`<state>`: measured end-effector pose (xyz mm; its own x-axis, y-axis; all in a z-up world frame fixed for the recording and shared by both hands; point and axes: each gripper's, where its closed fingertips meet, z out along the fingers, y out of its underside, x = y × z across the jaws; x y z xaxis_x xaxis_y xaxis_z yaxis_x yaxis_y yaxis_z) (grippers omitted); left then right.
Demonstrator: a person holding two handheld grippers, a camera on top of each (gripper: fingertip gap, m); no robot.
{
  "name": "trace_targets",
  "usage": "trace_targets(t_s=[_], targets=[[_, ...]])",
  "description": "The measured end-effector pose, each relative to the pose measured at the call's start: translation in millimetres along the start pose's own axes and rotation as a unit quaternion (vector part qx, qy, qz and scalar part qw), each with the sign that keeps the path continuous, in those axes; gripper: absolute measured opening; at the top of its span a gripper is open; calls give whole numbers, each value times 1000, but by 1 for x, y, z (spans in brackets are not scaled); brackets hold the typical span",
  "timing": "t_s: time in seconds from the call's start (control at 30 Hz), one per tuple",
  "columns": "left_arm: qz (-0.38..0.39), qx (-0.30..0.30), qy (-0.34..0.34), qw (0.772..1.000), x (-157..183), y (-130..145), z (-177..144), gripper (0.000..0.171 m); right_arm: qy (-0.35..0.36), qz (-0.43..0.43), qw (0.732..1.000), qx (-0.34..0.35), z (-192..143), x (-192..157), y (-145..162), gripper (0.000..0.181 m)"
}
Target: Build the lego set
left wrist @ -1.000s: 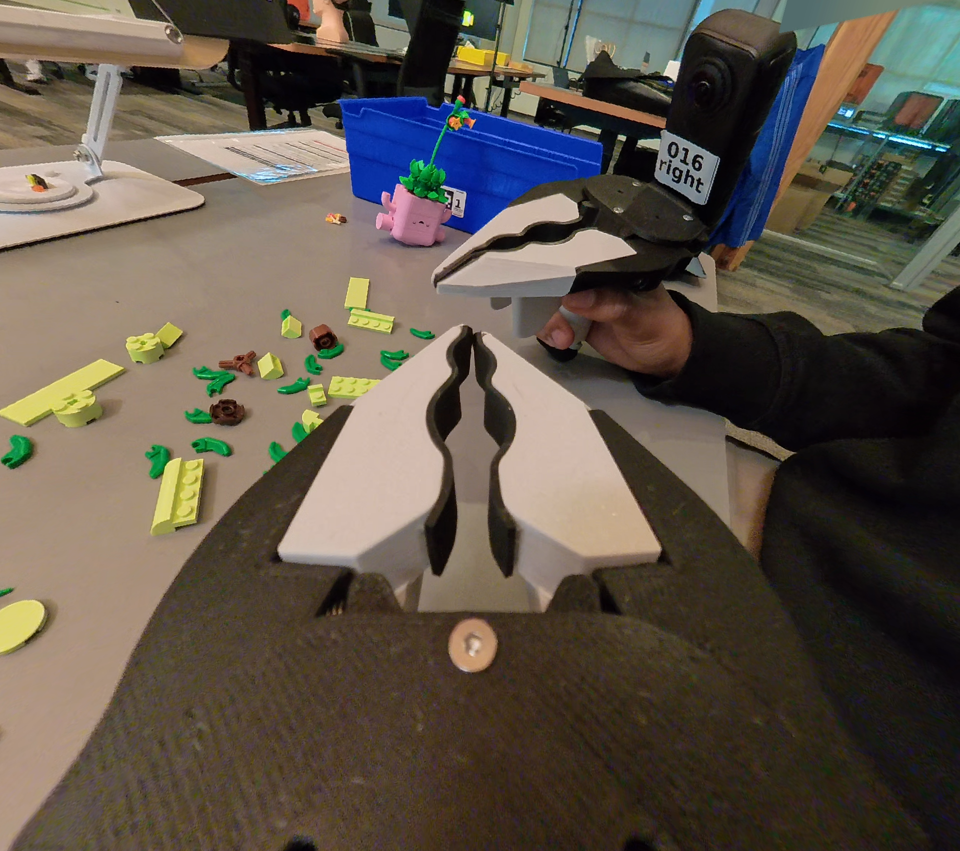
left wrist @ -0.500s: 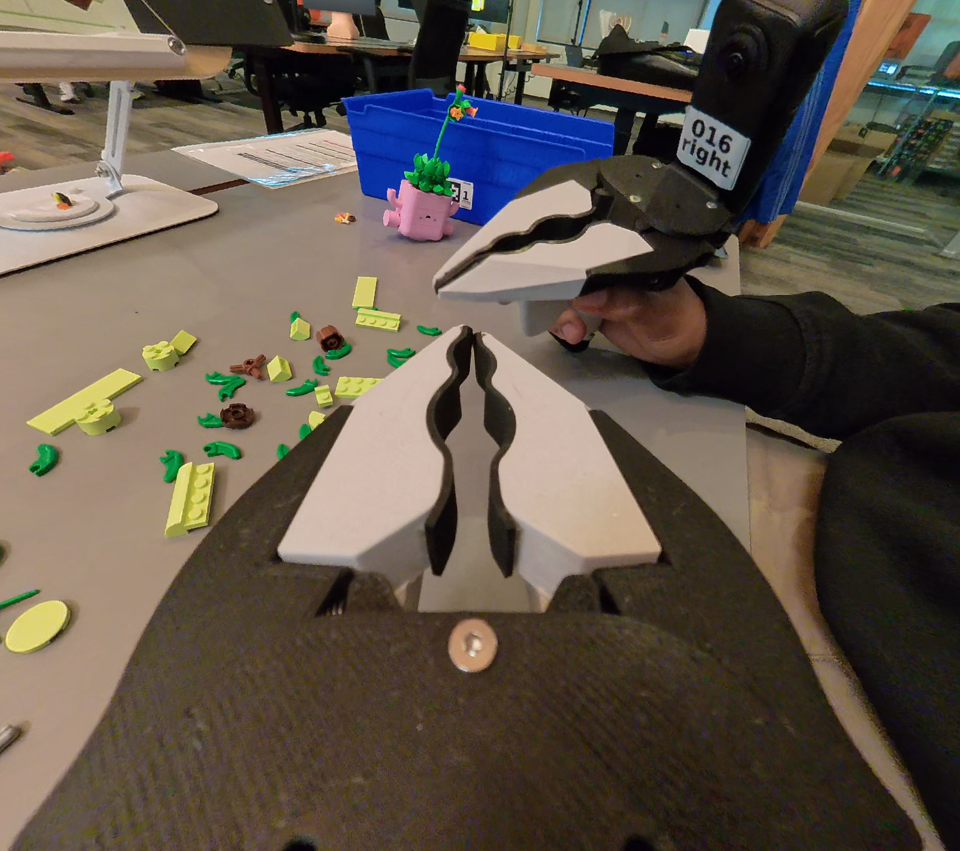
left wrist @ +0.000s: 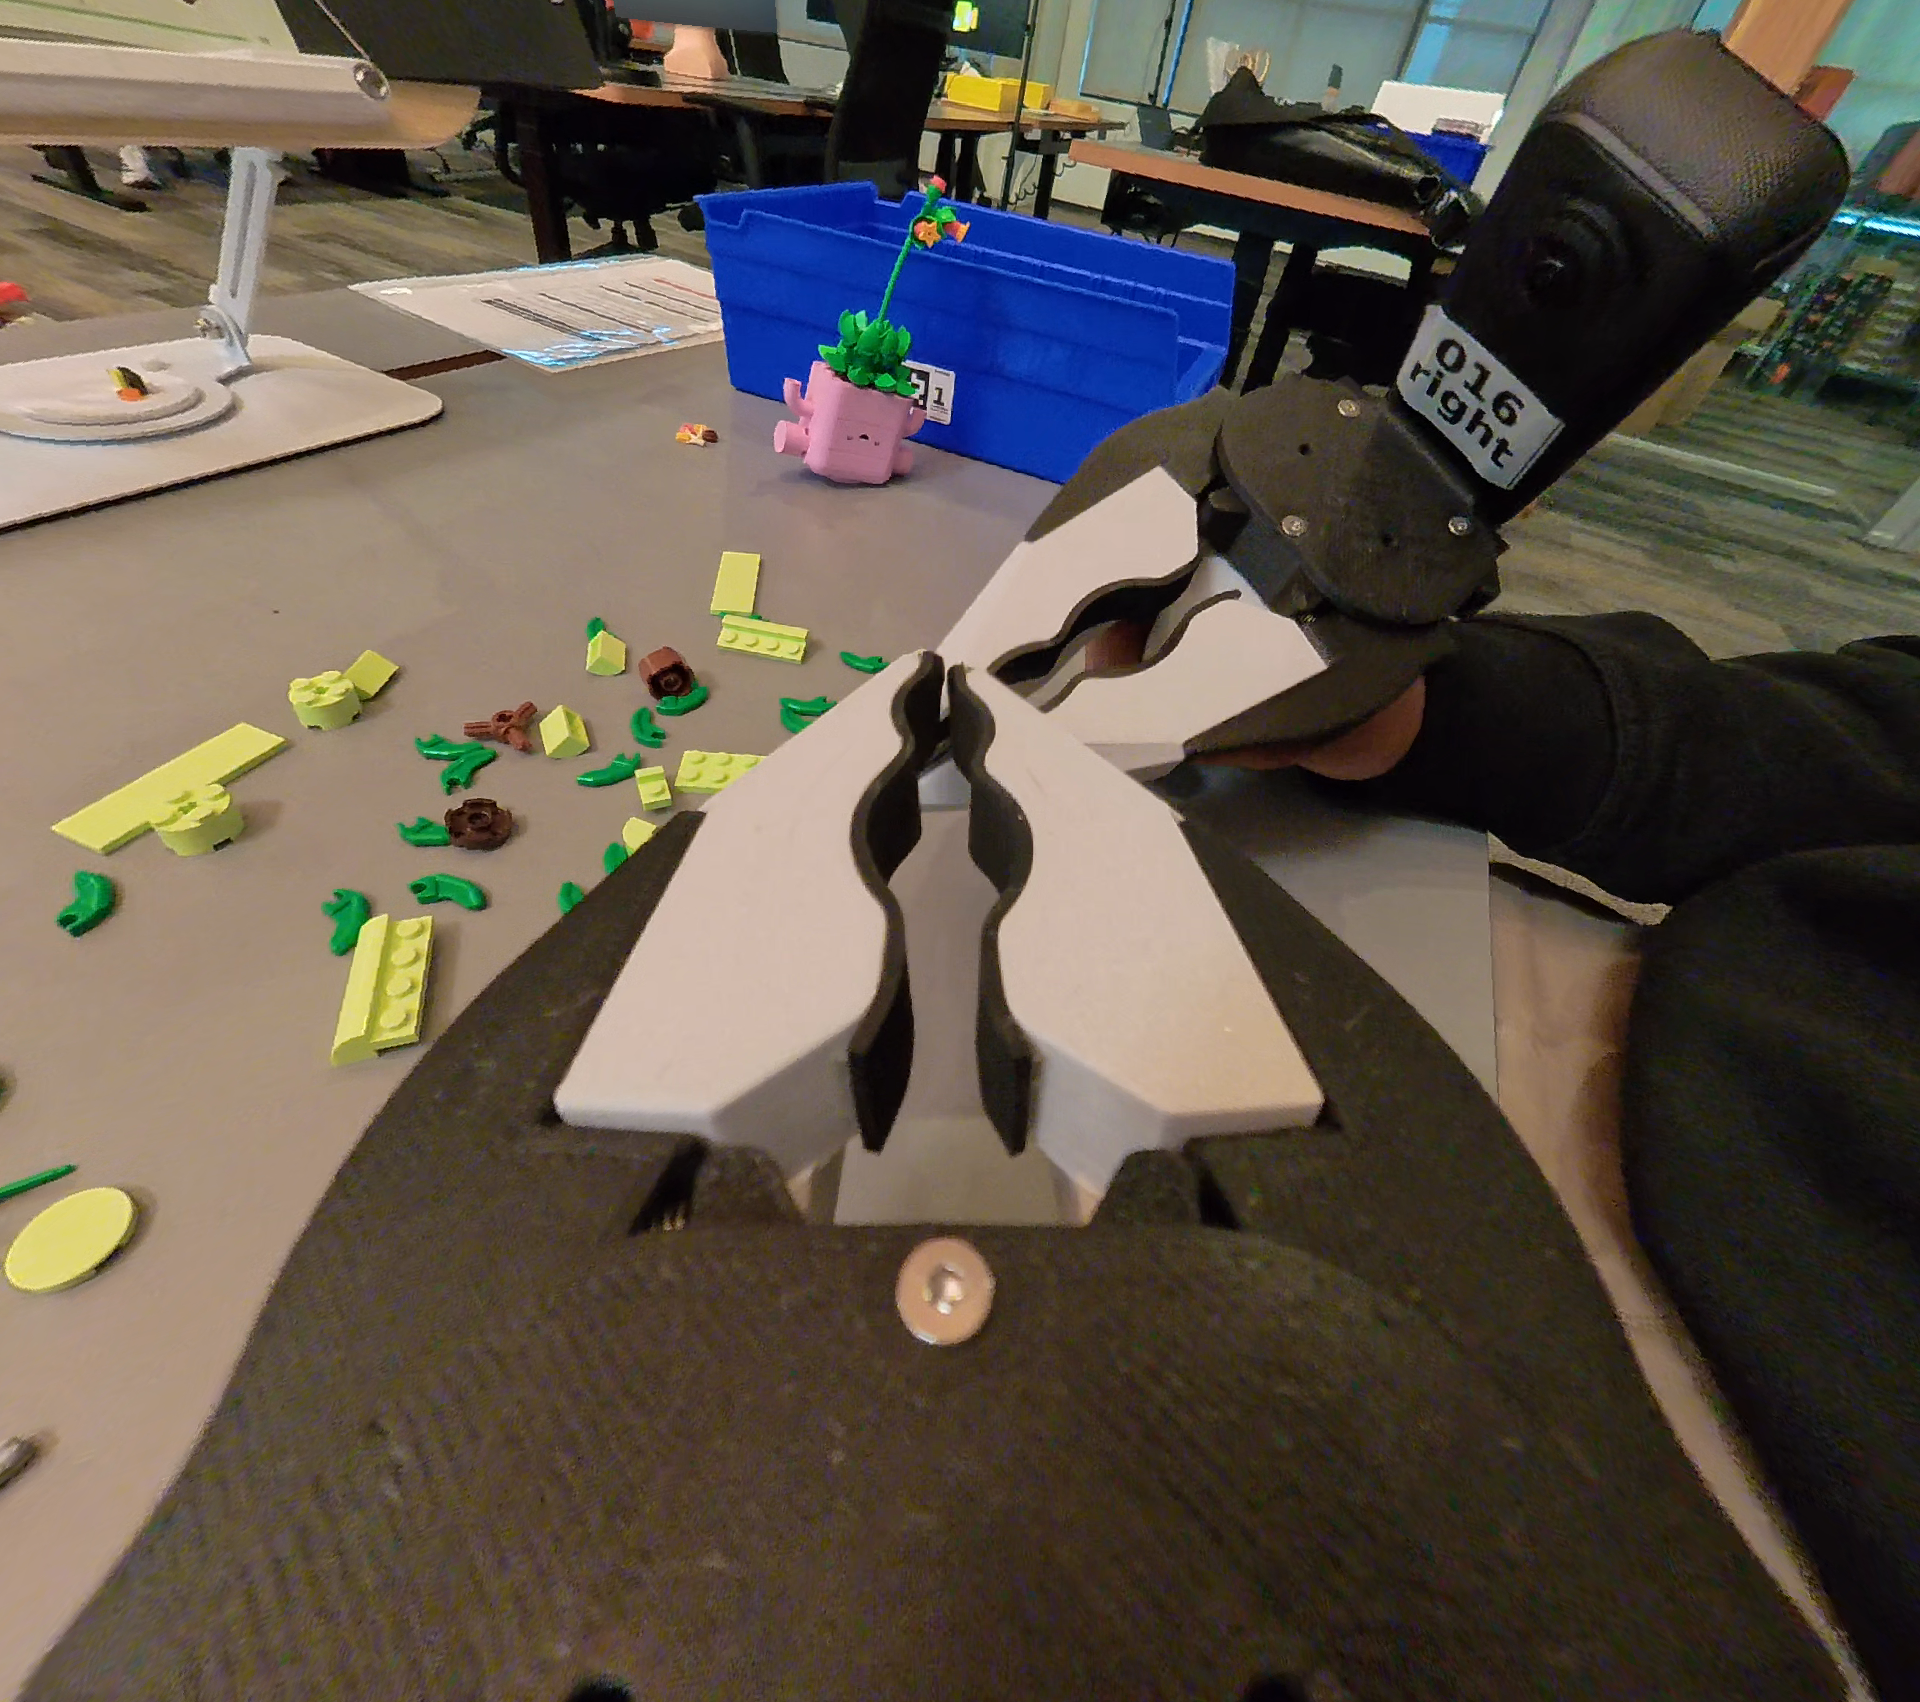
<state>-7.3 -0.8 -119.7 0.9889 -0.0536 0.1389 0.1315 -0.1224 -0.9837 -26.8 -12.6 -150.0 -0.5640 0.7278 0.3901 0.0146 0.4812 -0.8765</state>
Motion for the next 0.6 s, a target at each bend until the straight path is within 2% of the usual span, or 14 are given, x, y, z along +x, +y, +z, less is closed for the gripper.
trace_targets(t_s=[0.6], targets=[[-6,2,8,1000,1,0,0,0,2,5,1000,-3,2,0,0,3]])
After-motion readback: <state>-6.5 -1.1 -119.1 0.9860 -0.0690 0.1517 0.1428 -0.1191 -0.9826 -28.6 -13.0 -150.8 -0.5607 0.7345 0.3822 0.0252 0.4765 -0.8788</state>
